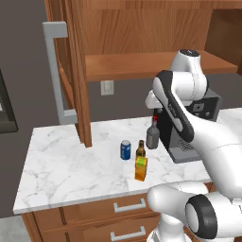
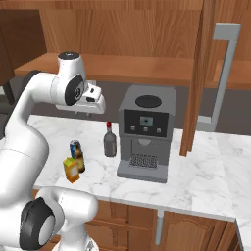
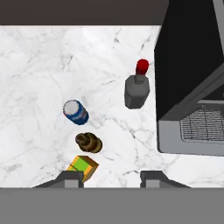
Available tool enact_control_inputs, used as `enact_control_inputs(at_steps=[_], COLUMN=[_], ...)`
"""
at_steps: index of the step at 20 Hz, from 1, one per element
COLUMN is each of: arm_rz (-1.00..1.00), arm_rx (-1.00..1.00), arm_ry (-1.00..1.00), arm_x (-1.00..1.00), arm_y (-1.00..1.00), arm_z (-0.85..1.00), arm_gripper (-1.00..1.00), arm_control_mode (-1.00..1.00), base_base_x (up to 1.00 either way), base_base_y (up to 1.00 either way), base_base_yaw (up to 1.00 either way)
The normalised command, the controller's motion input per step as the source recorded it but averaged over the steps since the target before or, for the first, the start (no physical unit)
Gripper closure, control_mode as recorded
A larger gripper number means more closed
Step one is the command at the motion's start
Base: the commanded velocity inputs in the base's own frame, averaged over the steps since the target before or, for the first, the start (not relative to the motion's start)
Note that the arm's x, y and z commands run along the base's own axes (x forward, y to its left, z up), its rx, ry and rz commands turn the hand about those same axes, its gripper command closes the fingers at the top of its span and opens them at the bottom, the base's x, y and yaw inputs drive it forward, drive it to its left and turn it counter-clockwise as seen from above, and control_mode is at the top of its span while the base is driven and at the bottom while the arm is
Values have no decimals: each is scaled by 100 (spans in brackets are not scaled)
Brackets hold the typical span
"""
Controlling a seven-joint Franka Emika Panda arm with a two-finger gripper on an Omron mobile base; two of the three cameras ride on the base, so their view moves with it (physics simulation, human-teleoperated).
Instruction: Sort all alcoholic drinks to one cabinet, and non-alcoholic drinks to the other.
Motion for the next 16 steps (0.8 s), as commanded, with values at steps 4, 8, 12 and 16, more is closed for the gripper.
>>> enact_control_inputs(at_steps=[4,8,12,16], arm_rz=[0,0,-4,-5], arm_rx=[-1,-3,-6,-4], arm_ry=[0,0,0,0], arm_x=[-8,-14,-13,-11], arm_y=[0,15,29,34], arm_z=[0,0,0,0], arm_gripper=[-100,-100,-100,-100], arm_control_mode=[-100,-100,-100,-100], base_base_x=[0,0,0,0], base_base_y=[0,0,0,0], base_base_yaw=[0,0,0,0])
